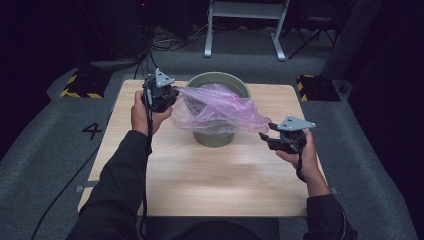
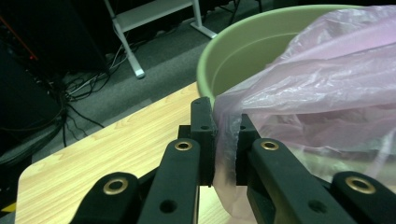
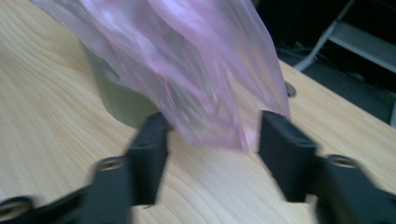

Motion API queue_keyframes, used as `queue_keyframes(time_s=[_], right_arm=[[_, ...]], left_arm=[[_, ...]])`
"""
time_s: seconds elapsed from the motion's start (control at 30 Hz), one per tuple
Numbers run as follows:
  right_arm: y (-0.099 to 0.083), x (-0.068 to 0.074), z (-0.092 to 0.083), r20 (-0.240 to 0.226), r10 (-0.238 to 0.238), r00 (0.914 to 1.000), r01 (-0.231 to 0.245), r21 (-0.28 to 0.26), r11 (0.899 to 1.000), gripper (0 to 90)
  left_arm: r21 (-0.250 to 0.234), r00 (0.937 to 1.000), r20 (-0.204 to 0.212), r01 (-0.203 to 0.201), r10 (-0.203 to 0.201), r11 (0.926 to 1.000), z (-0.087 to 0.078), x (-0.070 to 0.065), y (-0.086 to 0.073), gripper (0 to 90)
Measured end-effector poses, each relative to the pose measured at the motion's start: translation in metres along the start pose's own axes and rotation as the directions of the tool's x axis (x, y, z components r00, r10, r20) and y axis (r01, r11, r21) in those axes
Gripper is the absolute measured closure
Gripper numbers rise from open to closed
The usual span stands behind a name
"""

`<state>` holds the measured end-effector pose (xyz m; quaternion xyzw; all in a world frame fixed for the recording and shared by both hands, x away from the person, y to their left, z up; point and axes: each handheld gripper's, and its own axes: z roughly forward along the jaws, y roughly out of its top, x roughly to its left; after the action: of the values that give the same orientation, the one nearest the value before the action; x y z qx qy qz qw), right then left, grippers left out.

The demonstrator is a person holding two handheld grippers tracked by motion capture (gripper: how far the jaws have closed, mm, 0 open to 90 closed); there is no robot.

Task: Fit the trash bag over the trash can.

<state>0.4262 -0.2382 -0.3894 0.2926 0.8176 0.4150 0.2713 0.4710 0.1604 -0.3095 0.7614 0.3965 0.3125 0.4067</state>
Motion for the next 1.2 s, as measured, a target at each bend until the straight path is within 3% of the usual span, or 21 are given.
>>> queue_keyframes(time_s=[0.07, 0.17, 0.37, 0.5, 0.57, 0.67, 0.77, 0.83, 0.9, 0.97, 1.07, 1.2], right_arm=[[0.005, 0.006, -0.005, 0.002, -0.002, 1.0000, 0.002, -0.041, 0.999, 28.3], [0.014, 0.013, -0.017, 0.006, -0.011, 0.9999, 0.012, -0.108, 0.994, 21.5], [0.034, 0.021, -0.033, 0.035, -0.042, 0.9985, 0.047, -0.170, 0.984, 21.1], [0.051, 0.021, -0.031, 0.041, -0.060, 0.9974, 0.066, -0.187, 0.980, 23.9], [0.061, 0.019, -0.026, 0.014, -0.070, 0.9975, 0.071, -0.183, 0.981, 30.3], [0.075, 0.017, -0.014, 0.035, -0.084, 0.9959, 0.088, -0.147, 0.985, 32.7], [0.084, 0.011, -0.004, 0.003, -0.071, 0.9975, 0.071, -0.124, 0.990, 40.4], [0.088, 0.007, 0.001, -0.028, -0.069, 0.9972, 0.066, -0.102, 0.993, 47.9], [0.089, 0.003, 0.005, -0.029, -0.075, 0.9968, 0.072, -0.072, 0.995, 61.5], [0.089, -0.001, 0.007, -0.083, -0.047, 0.9954, 0.041, -0.074, 0.996, 74.9], [0.090, -0.001, 0.007, -0.066, -0.063, 0.9958, 0.057, -0.088, 0.994, 87.1], [0.094, -0.007, 0.005, -0.030, -0.064, 0.9975, 0.060, -0.119, 0.991, 89.2]], left_arm=[[-0.004, 1.0000, -0.001, -0.005, 0.005, 1.0000, 0.000, -0.002, 0.001, 84.1], [-0.002, 0.9999, 0.003, -0.012, 0.012, 0.9999, -0.001, -0.003, 0.002, 83.4], [-0.011, 0.9997, 0.004, -0.023, 0.023, 0.9997, 0.001, -0.006, 0.002, 80.8], [-0.011, 0.9995, -0.009, -0.029, 0.029, 0.9995, 0.004, -0.007, 0.003, 76.2], [-0.019, 0.9993, -0.008, -0.037, 0.037, 0.9991, 0.005, -0.009, 0.003, 75.1], [-0.021, 0.9978, -0.023, -0.063, 0.063, 0.9978, 0.007, -0.010, 0.004, 75.4], [-0.028, 0.9973, -0.016, -0.072, 0.072, 0.9970, 0.009, -0.009, 0.003, 76.8], [-0.030, 0.9960, -0.018, -0.088, 0.087, 0.9957, 0.010, -0.008, 0.003, 77.0], [-0.035, 0.9951, -0.020, -0.097, 0.097, 0.9946, 0.010, -0.007, 0.003, 76.3], [-0.042, 0.9948, -0.014, -0.102, 0.101, 0.9939, 0.009, -0.004, 0.002, 75.8], [-0.052, 0.9943, -0.016, -0.106, 0.105, 0.9930, 0.008, 0.002, 0.001, 75.3], [-0.037, 0.9952, -0.022, -0.097, 0.096, 0.9946, 0.015, 0.007, -0.002, 75.3]])
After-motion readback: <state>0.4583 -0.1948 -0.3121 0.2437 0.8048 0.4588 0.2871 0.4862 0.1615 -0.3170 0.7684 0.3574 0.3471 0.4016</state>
